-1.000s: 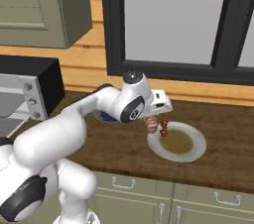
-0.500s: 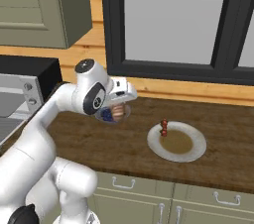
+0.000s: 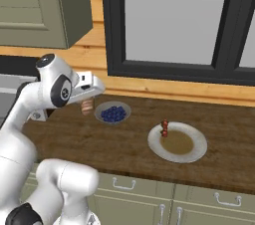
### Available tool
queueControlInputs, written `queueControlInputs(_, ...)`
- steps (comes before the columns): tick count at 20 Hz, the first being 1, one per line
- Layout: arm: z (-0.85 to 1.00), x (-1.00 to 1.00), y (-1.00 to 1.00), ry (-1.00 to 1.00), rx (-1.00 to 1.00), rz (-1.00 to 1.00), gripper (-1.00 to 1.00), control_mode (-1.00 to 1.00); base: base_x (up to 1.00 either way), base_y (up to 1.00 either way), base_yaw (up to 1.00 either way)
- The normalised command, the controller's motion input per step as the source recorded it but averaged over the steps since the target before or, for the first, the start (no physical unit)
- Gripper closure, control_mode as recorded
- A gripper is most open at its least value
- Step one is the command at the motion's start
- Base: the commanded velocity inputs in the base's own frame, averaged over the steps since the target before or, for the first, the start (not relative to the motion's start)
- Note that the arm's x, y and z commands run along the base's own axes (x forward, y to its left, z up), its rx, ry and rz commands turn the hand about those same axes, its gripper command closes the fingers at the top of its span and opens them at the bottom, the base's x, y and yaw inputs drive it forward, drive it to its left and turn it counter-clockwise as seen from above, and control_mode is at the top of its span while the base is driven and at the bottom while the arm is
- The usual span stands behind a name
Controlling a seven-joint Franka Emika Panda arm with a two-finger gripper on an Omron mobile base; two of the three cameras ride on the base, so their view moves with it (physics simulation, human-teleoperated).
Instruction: Pick up the kebab skewer and baguette bread, and place them inside the toaster oven. Close the toaster oven door and start by setting the timer.
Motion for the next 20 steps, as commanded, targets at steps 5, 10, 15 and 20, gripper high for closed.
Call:
queueControlInputs(5, 0.0, 0.0, 1.0, 0.05, -0.09, 0.18, 1.0, -1.0, 0.0, 0.0, 0.0)
queueControlInputs(10, 0.0, 0.0, 1.0, 0.0, -0.09, 0.2, 1.0, -1.0, 0.0, 0.0, 0.0)
queueControlInputs(15, 0.0, 0.0, 1.0, 0.02, -0.13, 0.17, 1.0, -1.0, 0.0, 0.0, 0.0)
queueControlInputs(20, 0.0, 0.13, 1.0, 0.09, -0.16, 0.18, 1.0, -1.0, 0.0, 0.0, 0.0)
